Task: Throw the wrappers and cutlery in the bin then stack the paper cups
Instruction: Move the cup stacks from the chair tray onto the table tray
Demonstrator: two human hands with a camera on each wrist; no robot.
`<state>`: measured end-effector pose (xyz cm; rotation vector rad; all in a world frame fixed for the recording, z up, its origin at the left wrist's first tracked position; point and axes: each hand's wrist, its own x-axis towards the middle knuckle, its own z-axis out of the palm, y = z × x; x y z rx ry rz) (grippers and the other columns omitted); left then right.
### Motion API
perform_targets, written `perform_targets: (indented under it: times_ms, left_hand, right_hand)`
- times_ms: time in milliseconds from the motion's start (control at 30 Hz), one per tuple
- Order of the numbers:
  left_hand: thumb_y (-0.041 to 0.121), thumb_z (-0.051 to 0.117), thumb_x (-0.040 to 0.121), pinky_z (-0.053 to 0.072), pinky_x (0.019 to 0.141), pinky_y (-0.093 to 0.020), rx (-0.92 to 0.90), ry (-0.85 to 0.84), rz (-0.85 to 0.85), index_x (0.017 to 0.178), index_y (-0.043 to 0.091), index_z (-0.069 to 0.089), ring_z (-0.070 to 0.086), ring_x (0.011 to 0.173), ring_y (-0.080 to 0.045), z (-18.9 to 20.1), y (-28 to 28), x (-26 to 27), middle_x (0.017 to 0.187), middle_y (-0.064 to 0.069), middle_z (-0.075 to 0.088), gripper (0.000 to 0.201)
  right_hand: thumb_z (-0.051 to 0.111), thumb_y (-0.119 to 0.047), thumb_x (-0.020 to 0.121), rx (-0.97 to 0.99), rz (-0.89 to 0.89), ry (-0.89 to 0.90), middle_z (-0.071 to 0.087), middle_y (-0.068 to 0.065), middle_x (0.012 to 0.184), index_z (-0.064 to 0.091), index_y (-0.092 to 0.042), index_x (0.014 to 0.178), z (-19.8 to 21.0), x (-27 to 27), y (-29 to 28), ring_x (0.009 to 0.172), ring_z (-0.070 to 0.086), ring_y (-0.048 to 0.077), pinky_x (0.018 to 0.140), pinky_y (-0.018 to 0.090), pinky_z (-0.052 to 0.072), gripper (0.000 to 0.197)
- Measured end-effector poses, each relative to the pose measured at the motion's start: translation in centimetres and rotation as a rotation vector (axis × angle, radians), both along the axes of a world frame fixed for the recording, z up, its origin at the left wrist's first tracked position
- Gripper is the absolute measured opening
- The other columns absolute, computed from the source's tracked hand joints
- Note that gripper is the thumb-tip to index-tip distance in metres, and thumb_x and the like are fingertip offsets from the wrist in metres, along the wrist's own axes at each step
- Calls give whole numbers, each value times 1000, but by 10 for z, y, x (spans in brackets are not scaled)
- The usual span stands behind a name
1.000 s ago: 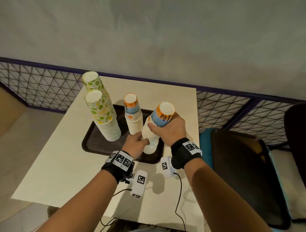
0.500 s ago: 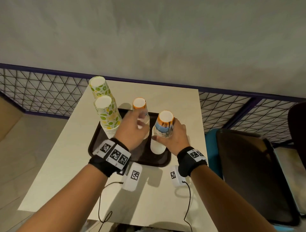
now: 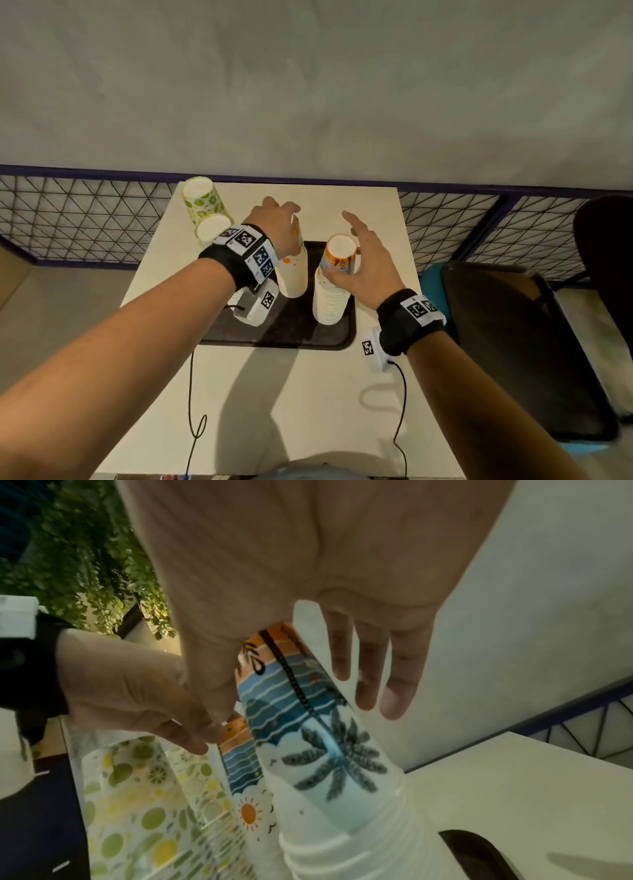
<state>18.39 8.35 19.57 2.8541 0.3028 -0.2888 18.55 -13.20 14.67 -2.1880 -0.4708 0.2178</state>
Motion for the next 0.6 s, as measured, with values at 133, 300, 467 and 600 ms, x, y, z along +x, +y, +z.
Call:
perform_targets:
  times_ms: [133, 300, 467, 600]
  left_hand:
    - [29, 77, 81, 55, 97, -46, -5, 45, -12, 149, 31, 37, 62, 113, -37, -16, -3, 5, 137, -14, 45, 79]
    - [19, 76, 83, 57, 88, -42, -61, -11, 27, 142, 29, 42, 64, 105, -38, -32, -5, 7, 134, -14, 43, 69]
    - [2, 71, 83, 48, 73, -35, -88, -65, 20, 133, 24, 43, 53, 85, -29, -41, -2, 10, 133, -14, 39, 61]
    - [3, 70, 84, 48, 75, -35, -71, -39, 0, 134, 23, 44, 53, 86, -29, -40, 0, 12, 131, -13, 40, 60]
  right_hand:
    - [83, -32, 78, -79, 55, -5, 52, -1, 141, 22, -51, 149, -10, -2, 7, 129, 52, 21, 109, 45, 47, 95]
    - [80, -31, 81, -120, 53, -37, 58, -3, 137, 29, -42, 143, -18, 0, 11, 125, 58, 24, 105, 47, 50, 81]
    - [80, -30, 82, -131, 54, -55, 59, -3, 134, 29, -43, 140, -20, 3, 14, 123, 59, 24, 104, 45, 52, 78]
    - [79, -28, 83, -128, 50, -52, 59, -2, 134, 29, -43, 141, -20, 9, 16, 123, 60, 24, 104, 43, 51, 79]
